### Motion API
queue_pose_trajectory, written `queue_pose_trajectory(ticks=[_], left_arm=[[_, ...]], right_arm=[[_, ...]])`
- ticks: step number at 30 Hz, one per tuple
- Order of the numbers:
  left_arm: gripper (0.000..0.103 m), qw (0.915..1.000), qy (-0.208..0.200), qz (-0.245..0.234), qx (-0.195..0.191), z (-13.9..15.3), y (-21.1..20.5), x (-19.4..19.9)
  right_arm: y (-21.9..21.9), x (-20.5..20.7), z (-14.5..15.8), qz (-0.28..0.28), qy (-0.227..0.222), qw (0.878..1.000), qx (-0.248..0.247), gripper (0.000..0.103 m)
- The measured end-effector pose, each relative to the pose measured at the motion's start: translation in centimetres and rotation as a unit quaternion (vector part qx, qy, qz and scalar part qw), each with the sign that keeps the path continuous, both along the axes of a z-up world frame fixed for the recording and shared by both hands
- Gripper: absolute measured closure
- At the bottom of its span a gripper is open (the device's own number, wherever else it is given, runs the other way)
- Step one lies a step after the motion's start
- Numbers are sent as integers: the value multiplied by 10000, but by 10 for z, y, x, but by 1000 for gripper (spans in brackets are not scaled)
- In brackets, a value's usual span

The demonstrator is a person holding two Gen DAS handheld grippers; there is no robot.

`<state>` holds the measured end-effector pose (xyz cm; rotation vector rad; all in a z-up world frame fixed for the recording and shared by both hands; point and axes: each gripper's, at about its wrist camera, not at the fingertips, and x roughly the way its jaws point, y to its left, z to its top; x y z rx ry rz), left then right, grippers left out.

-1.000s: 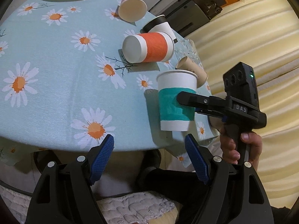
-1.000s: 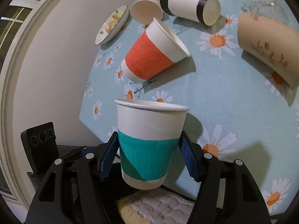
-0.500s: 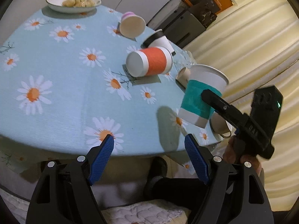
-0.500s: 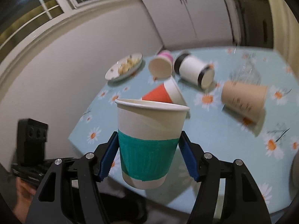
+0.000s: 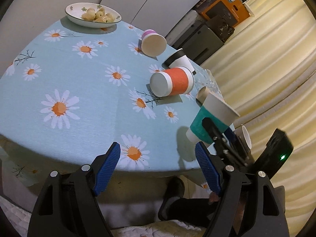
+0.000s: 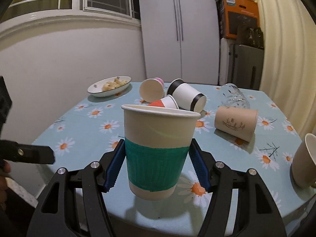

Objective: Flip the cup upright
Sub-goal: 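Lower the upright teal-banded cup onto the tablecloth with the right gripper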

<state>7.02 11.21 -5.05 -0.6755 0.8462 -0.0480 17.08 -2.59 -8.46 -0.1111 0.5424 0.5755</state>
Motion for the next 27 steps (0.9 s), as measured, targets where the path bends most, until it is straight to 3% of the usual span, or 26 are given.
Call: queue_pose_trajectory(ticks=[6, 19, 27], left_arm=[[27, 10000, -35, 81, -40, -1, 4, -3], [27, 9999, -28, 31, 147, -1, -4, -1], [27, 9998, 10, 66, 204, -3, -2, 1]], right_arm=[[9, -11, -14, -250, -578, 9978, -189, 38], [10, -15, -30, -348, -828, 9955, -319, 38], [9, -21, -30, -273, -761, 9961, -355, 38]])
